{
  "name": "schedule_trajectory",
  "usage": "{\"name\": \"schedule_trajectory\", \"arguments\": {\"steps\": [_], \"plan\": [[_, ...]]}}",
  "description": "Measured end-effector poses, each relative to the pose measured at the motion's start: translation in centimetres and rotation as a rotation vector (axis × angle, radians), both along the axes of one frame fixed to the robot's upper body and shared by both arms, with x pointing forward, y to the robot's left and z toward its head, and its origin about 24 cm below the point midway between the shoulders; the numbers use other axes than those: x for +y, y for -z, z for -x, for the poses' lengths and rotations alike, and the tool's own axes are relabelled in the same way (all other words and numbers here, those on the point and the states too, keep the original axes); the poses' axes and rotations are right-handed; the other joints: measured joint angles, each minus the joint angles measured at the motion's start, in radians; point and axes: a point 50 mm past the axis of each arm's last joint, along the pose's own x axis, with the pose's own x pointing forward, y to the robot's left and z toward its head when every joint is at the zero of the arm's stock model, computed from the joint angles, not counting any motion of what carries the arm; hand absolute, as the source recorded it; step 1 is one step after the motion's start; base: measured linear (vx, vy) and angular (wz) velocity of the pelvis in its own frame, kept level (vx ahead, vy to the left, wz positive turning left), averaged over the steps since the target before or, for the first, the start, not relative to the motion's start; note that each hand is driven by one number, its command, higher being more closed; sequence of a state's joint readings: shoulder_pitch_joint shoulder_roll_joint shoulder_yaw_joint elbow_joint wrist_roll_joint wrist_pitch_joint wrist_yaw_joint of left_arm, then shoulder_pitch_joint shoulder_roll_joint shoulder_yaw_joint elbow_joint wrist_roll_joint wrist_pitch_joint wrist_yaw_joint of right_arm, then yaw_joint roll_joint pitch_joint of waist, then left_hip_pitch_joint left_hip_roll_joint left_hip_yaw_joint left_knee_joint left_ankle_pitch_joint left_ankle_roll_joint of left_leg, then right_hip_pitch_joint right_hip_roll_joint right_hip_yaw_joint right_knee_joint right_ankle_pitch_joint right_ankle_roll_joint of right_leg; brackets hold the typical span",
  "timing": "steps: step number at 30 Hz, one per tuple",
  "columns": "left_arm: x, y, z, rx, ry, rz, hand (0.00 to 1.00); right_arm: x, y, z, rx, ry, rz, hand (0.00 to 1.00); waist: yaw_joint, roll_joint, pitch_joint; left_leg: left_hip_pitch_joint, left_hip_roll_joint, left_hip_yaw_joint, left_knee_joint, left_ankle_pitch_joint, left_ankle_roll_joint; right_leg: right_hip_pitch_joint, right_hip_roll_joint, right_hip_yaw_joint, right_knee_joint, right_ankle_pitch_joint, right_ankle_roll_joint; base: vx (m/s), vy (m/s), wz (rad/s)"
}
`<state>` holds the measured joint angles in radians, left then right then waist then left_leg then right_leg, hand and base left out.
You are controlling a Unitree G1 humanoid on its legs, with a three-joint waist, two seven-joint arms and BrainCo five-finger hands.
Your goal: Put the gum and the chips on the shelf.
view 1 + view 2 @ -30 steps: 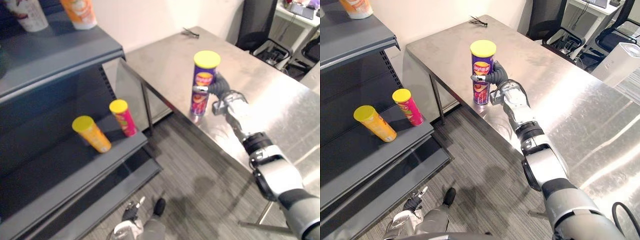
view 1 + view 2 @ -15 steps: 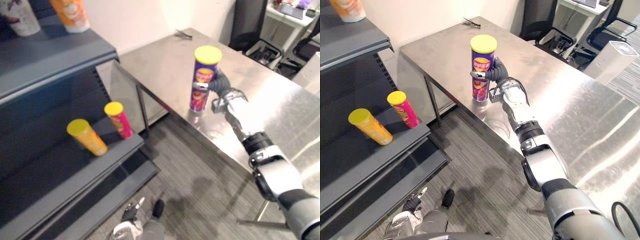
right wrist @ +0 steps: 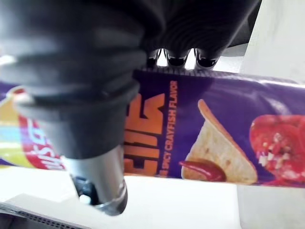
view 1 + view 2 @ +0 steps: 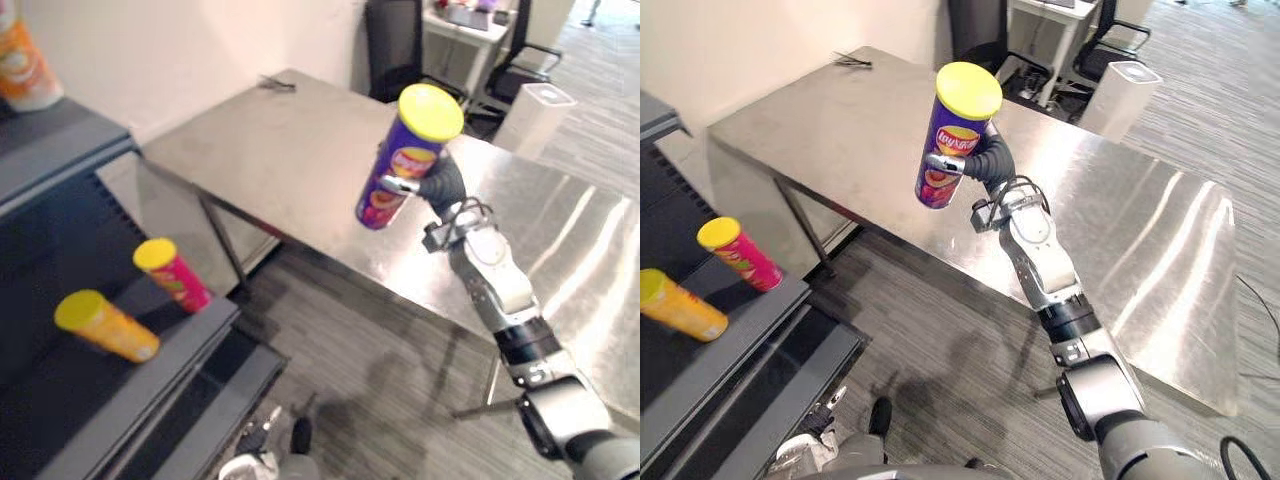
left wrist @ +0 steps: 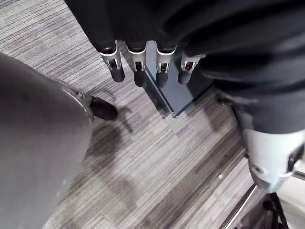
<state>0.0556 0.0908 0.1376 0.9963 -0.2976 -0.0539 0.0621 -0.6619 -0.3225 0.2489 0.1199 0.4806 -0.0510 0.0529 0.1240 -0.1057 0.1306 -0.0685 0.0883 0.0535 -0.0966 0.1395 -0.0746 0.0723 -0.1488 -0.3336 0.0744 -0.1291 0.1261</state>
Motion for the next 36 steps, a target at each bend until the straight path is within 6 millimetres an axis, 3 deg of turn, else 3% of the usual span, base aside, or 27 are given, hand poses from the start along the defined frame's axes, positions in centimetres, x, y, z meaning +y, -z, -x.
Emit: {"name": "schedule_trajectory", "arguments": {"steps": [5,13,22,28,30,33,36], "plan": [[0.3,0.3,1.0,0.032,-0.017,-0.004,0.0,-1.1,0.9,1.5,0.001,-0.014,0.043,1.0,-0.035,-0.001,-0.022,0.017,0.007,0.029,0.0,-0.007,-0.004,-0.001,0.002,0.029,0.0,0.0,0.0,0.01,-0.012,-0.2],[0.2,0.7,2.0,0.081,-0.021,0.003,0.0,-2.5,2.5,3.4,0.041,-0.01,0.043,1.0,-0.067,0.014,-0.046,0.041,0.014,0.072,0.0,-0.019,-0.006,-0.003,0.006,0.071,0.003,0.0,0.0,0.0,-0.006,-0.15],[-0.2,0.9,2.4,0.109,0.007,0.004,0.0,-4.6,3.8,4.6,0.078,0.06,0.019,1.0,-0.086,0.036,-0.059,0.06,0.01,0.078,0.0,-0.025,-0.004,-0.005,-0.003,0.089,0.03,-0.003,-0.003,0.0,0.0,-0.05],[-0.2,1.0,2.5,0.123,0.012,0.003,0.0,-4.9,4.5,5.1,0.101,0.096,0.0,1.0,-0.092,0.035,-0.058,0.076,-0.017,0.069,0.002,-0.022,-0.002,-0.079,-0.057,0.094,0.249,-0.114,-0.003,-0.03,-0.006,0.07],[-0.1,1.0,2.3,0.116,0.013,0.002,0.0,-4.6,4.5,5.1,0.101,0.09,-0.019,1.0,-0.09,0.034,-0.042,0.05,-0.028,0.052,0.067,-0.036,-0.004,-0.1,-0.079,0.089,0.328,-0.153,-0.009,-0.09,-0.079,0.28],[-0.2,0.7,1.4,0.084,0.009,0.001,0.0,-3.4,3.5,4.2,0.074,0.055,-0.015,1.0,-0.092,0.061,0.014,-0.034,-0.006,-0.03,0.182,-0.048,-0.023,-0.118,-0.069,0.019,0.405,-0.189,-0.045,-0.16,-0.131,0.57],[-0.6,0.3,0.5,0.025,-0.008,0.017,0.0,-2.3,2.0,3.3,0.028,0.021,0.004,1.0,-0.079,0.088,0.046,-0.088,0.017,-0.101,0.125,-0.013,-0.056,-0.178,-0.053,-0.061,0.481,-0.219,-0.091,-0.31,-0.209,0.8]]}}
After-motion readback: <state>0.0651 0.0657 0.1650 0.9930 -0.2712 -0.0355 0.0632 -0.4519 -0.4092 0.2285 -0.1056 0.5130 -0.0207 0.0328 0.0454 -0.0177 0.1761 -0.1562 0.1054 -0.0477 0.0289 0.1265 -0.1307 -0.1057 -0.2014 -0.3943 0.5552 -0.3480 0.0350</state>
